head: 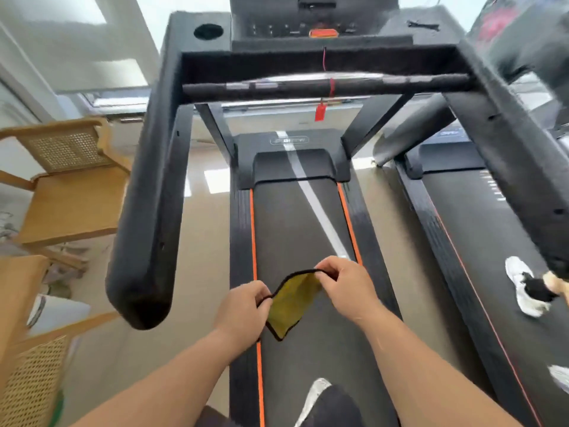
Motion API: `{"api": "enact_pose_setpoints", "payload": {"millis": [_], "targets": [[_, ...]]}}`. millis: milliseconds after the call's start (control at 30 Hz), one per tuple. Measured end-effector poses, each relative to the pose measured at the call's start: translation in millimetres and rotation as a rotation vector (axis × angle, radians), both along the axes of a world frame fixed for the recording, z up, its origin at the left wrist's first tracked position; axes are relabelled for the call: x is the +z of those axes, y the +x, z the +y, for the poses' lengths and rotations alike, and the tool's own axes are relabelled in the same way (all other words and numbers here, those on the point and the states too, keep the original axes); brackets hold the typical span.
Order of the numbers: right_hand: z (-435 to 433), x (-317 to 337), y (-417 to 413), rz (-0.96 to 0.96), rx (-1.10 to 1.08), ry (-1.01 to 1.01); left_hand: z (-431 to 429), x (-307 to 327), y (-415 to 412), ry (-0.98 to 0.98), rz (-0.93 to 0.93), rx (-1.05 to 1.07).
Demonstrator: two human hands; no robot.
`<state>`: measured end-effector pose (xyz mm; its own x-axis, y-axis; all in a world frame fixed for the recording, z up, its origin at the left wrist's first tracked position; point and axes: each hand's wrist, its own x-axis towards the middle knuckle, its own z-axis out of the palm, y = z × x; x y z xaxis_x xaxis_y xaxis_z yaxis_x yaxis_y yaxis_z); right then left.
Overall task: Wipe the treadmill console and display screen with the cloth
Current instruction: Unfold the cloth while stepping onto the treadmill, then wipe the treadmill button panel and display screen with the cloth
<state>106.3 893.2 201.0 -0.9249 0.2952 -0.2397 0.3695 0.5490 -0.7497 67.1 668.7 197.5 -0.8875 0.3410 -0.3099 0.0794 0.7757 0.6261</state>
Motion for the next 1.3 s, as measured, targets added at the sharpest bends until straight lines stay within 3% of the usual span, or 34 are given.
{"api": "enact_pose_setpoints", "payload": {"millis": [200,400,600,833,1167,1300], "targets": [[48,92,-52,0.091,0.067,0.033,33,92,-68,0.063,0.05,0.13],[70,122,-135,0.084,0.166,0.057,56,119,-150,0.137,0.156,0.216],[90,134,-228,0.142,0.063,0.055,77,124,-260,0.195,0.188,0.124],[121,195,-328,0.3,0.003,0.215,106,190,-383,0.275,0.152,-0.021],[167,270,-475,0.545,0.049,0.218,155,244,-498,0.536,0.113,0.239],[182,265,-554,0.623,0.139,0.211,168,243,-541,0.51,0.178,0.402]]}}
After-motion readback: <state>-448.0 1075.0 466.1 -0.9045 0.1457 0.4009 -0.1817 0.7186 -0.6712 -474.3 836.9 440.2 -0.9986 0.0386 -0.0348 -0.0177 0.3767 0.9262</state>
